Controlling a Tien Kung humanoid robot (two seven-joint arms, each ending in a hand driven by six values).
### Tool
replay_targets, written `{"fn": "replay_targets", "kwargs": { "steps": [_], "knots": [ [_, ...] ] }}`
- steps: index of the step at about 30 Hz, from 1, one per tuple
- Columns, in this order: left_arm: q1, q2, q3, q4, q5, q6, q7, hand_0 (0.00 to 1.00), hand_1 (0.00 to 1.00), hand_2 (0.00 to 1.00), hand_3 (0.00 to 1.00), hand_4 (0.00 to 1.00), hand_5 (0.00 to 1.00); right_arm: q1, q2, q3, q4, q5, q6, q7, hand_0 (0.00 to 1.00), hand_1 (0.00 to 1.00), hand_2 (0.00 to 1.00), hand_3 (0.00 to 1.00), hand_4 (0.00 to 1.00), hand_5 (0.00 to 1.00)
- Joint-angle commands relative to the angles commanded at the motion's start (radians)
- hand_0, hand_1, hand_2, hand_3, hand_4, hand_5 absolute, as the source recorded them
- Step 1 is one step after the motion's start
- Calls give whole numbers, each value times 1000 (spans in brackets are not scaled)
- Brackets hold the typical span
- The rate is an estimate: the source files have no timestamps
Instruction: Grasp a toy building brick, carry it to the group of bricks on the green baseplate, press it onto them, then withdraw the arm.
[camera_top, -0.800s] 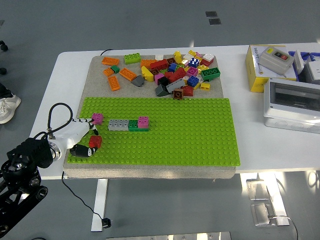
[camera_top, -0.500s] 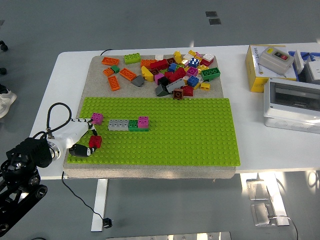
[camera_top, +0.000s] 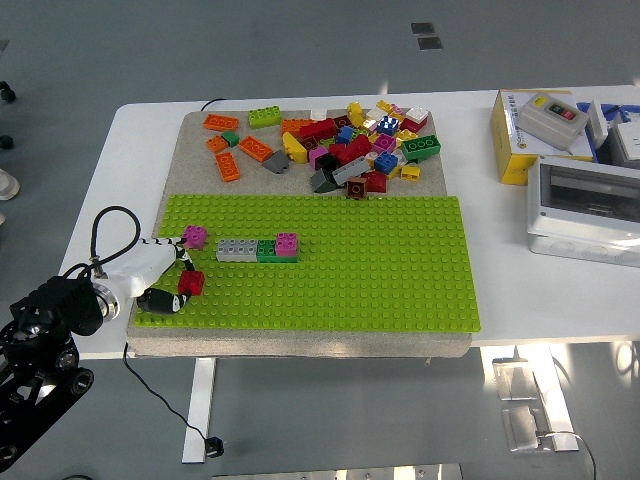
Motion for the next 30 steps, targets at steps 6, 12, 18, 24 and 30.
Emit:
{"fn": "replay_targets", "kwargs": {
  "steps": [6, 12, 18, 24, 30],
  "knots": [
    [34, 21, -65, -55, -41, -11, 10, 998, 995, 987, 537, 542, 182, -2, -1, 1, 0, -1, 0, 0, 663, 588, 578, 755, 442, 998],
    [52, 42, -141, -166, -75, -36, 49, 998, 995, 991, 537, 548, 181, -3, -3, 6, 0, -5, 1, 0, 661, 590, 575, 755, 441, 998],
    [-37, -43, -95, -114, -54, -22, 44, 998, 998, 997, 536, 552, 181, 1, -1, 17, 0, -21, 5, -4, 663, 590, 575, 754, 441, 998],
    [-118, -133, -16, -1, -43, 6, 14, 998, 998, 998, 533, 556, 181, 6, 1, 17, 1, -23, 6, -6, 665, 589, 575, 755, 441, 998],
    [-162, -173, 32, 77, -48, 20, 1, 998, 997, 998, 538, 559, 184, 9, 1, 15, 1, -19, 5, -4, 666, 590, 573, 754, 442, 998]
  ]
}}
